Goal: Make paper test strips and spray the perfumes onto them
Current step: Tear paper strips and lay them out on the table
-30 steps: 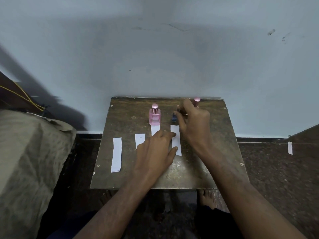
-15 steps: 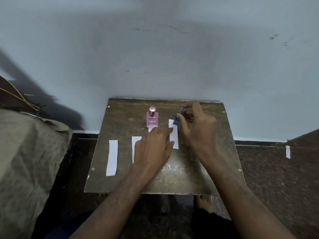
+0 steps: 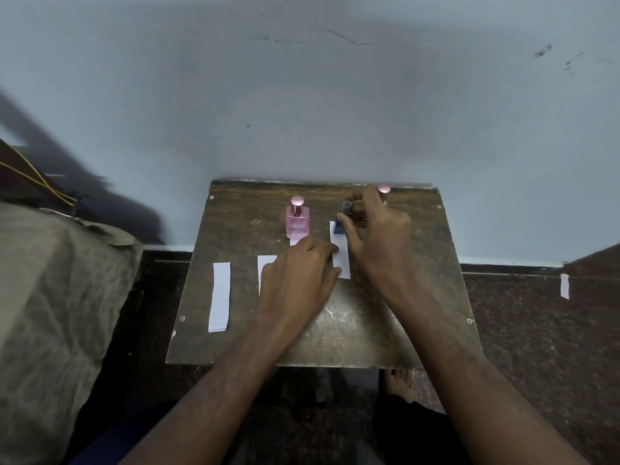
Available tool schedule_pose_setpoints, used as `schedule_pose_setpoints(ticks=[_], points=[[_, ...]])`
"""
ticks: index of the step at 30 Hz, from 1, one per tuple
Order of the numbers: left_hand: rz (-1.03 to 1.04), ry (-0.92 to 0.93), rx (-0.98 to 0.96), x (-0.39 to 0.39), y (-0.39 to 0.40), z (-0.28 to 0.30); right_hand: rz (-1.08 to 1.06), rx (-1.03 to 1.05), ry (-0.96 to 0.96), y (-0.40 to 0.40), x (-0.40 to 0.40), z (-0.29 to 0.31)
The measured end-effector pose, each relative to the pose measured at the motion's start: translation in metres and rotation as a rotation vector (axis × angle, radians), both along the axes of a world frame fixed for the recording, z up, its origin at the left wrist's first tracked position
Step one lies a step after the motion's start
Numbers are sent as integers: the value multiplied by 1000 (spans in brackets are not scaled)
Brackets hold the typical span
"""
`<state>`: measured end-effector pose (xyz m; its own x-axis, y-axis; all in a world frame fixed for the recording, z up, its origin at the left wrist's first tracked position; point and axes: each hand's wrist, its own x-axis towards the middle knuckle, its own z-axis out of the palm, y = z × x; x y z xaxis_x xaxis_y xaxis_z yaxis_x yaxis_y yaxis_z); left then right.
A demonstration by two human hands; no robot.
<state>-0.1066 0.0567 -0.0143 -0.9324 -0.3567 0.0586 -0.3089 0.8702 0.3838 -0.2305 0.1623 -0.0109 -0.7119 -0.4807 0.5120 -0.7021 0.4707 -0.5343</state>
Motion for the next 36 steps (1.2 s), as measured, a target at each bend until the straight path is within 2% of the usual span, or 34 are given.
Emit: schedule_pose_setpoints(ticks=[5,10,12,15,18,21,27,31,36], points=[[-3,7,-6,1,-1,-4,0,24,-39,-1,0,-4],[-36,94,-18,6,-8,6,-4,56,-38,1,3,3],[-49,102,-41,11,-19,12,-66,58,14,5,5,13],[10,130,-35,27,-47,18,-125,-70,132,17,17,29],[90,110,-70,44,-73,18,-88,-94,167,28,32,31],[120,10,-101,56,-87,11,-5,-28,157,27,43,22],[63,-17,-188,64,-78,0,77,20,81,22,60,12],[89,26,-90,66,-80,6,87,71,-43,22,70,9],[77,52,170,77,-73,18,107,163,-339,22,86,4]])
